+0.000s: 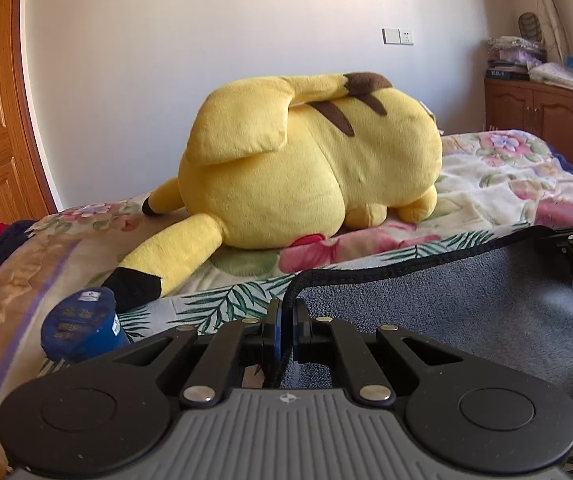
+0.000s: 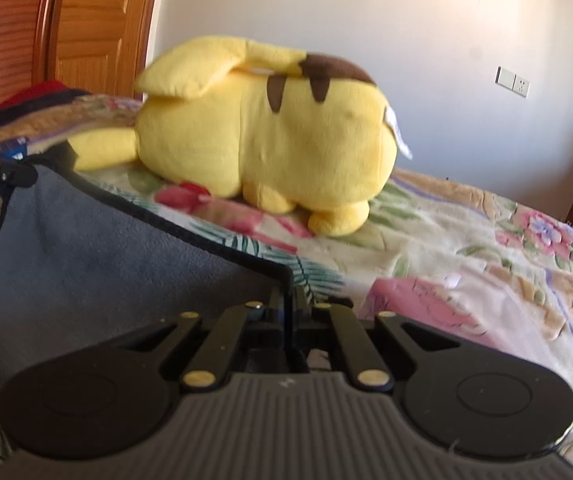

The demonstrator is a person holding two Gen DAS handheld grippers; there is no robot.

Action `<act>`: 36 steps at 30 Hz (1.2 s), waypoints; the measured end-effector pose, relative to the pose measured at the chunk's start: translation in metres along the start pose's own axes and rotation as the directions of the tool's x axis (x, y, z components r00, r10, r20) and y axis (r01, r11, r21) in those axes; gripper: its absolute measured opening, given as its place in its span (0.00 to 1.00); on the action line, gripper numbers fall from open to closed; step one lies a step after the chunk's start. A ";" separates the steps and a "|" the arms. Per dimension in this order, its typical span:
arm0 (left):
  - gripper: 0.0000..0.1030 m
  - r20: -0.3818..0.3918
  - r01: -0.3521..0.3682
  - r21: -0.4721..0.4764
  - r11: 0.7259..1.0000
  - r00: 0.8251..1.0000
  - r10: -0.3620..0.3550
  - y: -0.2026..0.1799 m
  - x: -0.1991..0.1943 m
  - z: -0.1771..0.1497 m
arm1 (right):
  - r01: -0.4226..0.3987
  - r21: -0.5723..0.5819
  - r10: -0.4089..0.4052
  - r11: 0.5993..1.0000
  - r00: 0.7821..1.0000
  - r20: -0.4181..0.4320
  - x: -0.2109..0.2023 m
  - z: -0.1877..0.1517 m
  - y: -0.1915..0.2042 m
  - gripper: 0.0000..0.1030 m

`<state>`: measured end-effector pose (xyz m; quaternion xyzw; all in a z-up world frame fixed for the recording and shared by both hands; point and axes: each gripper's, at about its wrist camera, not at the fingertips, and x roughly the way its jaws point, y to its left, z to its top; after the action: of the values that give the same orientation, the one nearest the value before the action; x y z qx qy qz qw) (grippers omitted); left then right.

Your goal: Fold towel

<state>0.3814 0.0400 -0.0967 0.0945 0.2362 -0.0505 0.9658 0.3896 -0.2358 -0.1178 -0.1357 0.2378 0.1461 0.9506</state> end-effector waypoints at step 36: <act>0.45 -0.045 0.032 -0.003 0.999 0.998 -0.032 -0.020 -0.097 0.021 | -0.043 0.183 0.047 0.982 0.999 -0.013 -0.107 0.009 -0.005 0.40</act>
<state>0.3027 0.0212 -0.0367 0.0908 0.2597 -0.0637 0.9593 0.3044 -0.2607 -0.0566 -0.0435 0.2615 0.1439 0.9534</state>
